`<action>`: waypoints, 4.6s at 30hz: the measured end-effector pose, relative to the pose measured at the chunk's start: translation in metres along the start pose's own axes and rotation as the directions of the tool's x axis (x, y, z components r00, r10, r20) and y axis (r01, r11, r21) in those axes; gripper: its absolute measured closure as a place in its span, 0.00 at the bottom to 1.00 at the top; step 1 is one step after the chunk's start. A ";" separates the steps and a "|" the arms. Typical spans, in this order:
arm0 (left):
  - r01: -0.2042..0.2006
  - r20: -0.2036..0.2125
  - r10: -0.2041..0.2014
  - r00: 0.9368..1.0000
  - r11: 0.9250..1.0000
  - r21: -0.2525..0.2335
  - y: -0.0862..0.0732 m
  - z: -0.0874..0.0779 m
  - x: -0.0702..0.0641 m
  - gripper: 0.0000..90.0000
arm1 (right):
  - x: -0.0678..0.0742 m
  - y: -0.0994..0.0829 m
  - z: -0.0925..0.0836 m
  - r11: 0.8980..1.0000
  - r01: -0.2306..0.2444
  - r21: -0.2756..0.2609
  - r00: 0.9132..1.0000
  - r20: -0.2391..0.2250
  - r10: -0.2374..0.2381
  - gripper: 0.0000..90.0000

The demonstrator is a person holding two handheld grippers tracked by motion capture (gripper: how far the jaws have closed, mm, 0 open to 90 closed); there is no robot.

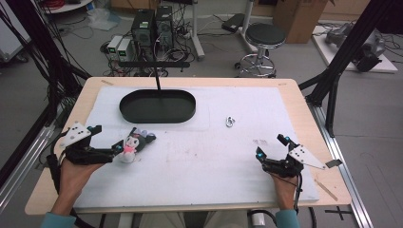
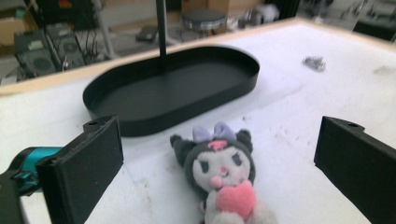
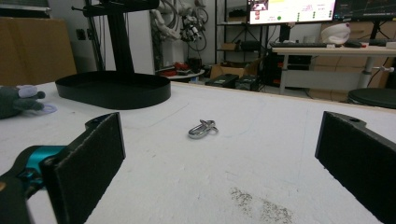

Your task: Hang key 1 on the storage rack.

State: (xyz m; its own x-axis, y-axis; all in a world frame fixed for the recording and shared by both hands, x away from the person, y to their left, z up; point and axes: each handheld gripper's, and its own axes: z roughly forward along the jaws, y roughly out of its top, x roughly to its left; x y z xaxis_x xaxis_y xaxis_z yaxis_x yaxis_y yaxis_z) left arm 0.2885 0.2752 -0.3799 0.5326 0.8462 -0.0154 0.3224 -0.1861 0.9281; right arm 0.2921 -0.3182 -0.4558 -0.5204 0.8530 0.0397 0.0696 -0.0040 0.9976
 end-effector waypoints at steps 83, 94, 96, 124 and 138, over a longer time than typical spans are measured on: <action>-0.100 0.057 0.083 0.995 0.891 0.444 -0.002 0.049 -0.012 0.57 | 0.000 0.000 0.000 1.000 0.004 -0.007 1.000 0.007 -0.004 0.01; -0.055 0.047 0.044 0.998 0.962 0.269 0.012 0.033 -0.005 0.57 | 0.000 0.000 0.000 1.000 0.003 -0.007 1.000 0.006 -0.003 0.01; -0.052 0.043 0.042 0.998 0.965 0.257 0.016 0.031 -0.004 0.57 | 0.000 0.000 0.000 1.000 0.004 -0.007 1.000 0.006 -0.003 0.01; -0.021 0.022 0.017 1.000 0.985 0.169 0.090 0.041 0.016 0.57 | 0.001 0.000 -0.001 1.000 0.001 -0.007 1.000 0.004 -0.001 0.01; -0.027 -0.019 0.031 0.999 0.982 0.188 0.128 0.064 0.031 0.57 | 0.001 0.000 -0.001 1.000 -0.005 -0.009 1.000 0.005 0.005 0.01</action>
State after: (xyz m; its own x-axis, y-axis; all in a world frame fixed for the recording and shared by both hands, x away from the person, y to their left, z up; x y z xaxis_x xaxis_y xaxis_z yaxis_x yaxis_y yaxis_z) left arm 0.3963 0.2452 -0.2855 0.5275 0.8493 0.0210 0.4490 -0.2996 0.8418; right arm 0.2910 -0.3181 -0.4562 -0.5156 0.8557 0.0448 0.0648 -0.0132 0.9978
